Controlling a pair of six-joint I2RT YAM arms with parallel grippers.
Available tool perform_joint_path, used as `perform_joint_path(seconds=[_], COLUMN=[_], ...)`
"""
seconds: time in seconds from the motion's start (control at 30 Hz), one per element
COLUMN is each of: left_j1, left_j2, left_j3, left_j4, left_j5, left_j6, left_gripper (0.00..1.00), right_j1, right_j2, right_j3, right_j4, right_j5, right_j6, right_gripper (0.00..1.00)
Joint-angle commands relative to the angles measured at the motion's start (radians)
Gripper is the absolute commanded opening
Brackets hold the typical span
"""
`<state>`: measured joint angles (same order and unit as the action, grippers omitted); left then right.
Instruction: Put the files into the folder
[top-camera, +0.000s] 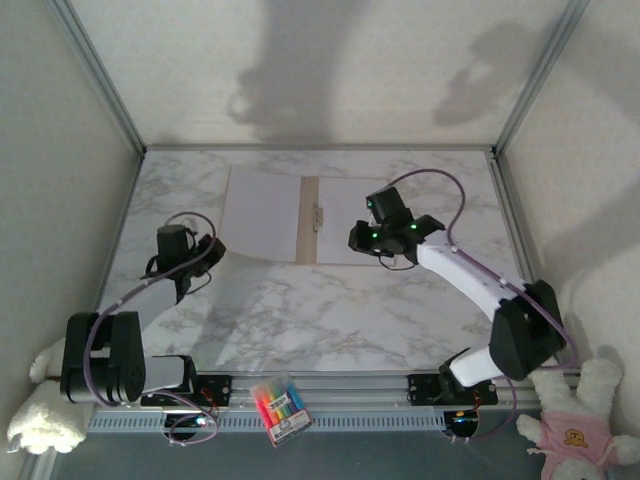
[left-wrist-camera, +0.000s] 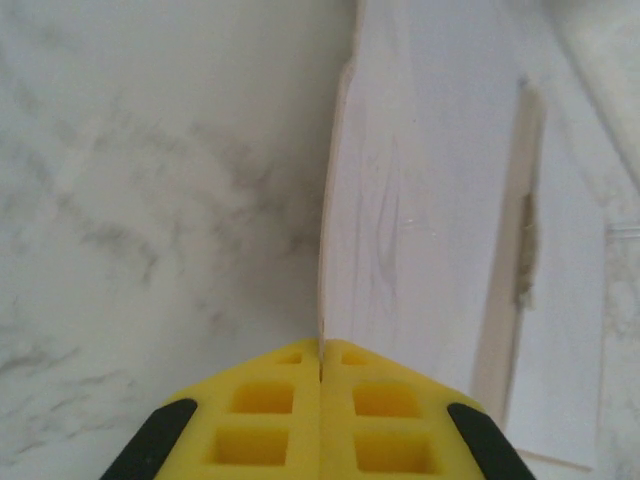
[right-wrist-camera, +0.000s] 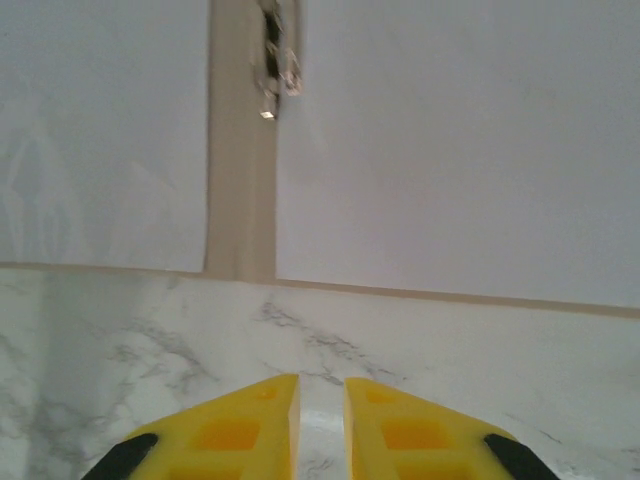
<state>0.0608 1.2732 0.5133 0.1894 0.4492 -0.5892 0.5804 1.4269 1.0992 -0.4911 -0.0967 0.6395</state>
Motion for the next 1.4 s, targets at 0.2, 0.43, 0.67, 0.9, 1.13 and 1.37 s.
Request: perform_joint_path(seconds=[0.2, 0.43, 0.67, 0.9, 1.13, 1.37], left_j1=[-0.188, -0.399, -0.614, -0.787, -0.909, -0.965], left_j2=[-0.114, 0.005, 0.153, 0.334, 0.552, 0.739], left_j3=[0.379, 0.599, 0.766, 0.933, 1.136, 1.328], left_j4=[-0.403, -0.567, -0.67, -0.776, -0.909, -0.973], left_j5=[-0.35, -0.569, -0.76, -0.9, -1.0, -0.968], left_j6=[0.138, 0.191, 0.193, 0.164, 0.141, 0.125], left_gripper=[0.0, 0.0, 0.0, 0.0, 0.0, 0.08], right_j1=[-0.114, -0.197, -0.262, -0.319, -0.358, -0.373], right_j2=[-0.304, -0.419, -0.467, -0.516, -0.552, -0.57], right_j3=[-0.119, -0.159, -0.191, -0.216, -0.222, -0.227], right_j4=[-0.063, -0.118, -0.151, -0.182, -0.212, -0.223], right_j5=[0.015, -0.019, -0.052, -0.072, -0.082, -0.08], right_j6=[-0.044, -0.063, -0.072, -0.081, -0.089, -0.09], right_gripper=[0.24, 0.26, 0.25, 0.25, 0.25, 0.26])
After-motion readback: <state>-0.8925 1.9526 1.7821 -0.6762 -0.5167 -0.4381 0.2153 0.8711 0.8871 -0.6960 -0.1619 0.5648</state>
